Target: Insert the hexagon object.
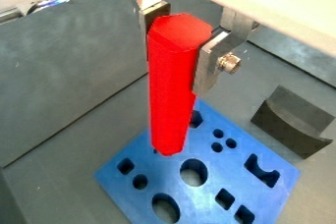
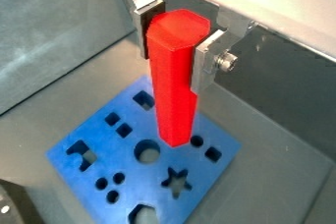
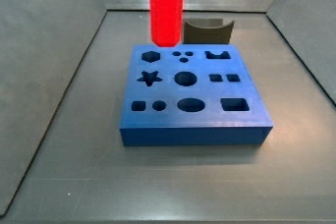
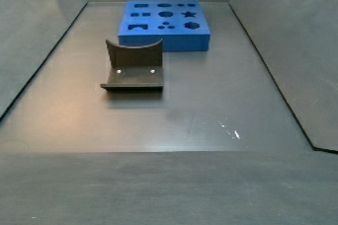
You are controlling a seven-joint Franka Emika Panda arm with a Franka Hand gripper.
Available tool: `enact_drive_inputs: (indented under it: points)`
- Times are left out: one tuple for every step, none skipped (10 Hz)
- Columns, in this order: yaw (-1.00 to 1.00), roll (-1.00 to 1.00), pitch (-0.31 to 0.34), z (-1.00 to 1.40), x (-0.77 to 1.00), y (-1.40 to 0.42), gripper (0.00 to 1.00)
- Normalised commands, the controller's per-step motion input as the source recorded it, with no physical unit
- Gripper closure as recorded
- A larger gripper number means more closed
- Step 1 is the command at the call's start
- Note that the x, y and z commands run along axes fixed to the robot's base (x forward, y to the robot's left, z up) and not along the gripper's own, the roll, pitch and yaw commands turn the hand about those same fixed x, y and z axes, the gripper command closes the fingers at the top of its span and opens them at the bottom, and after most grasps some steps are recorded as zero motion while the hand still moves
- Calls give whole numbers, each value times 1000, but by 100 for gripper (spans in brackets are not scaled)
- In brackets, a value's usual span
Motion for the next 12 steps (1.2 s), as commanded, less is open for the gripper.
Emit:
enact_drive_inputs:
  points:
    - [-346,0,0,-140,-51,629,100]
    - [-317,0,0,-129,-60,657,100]
    - [-266,0,0,-126,-66,703,100]
    - [-271,0,0,-126,-57,697,100]
    - [-371,-30,0,-97,0,574,100]
    - [-623,0,0,-131,0,371,100]
    - [-923,0,0,-191,26,94,100]
    - [-1000,0,6,-209,0,0,100]
    - [-1000,0,13,-229,0,0,100]
    - [-1000,0,0,-277,0,0,100]
    - [-906,-16,0,-331,-49,20,100]
    - [-586,-130,-70,-380,-46,234,100]
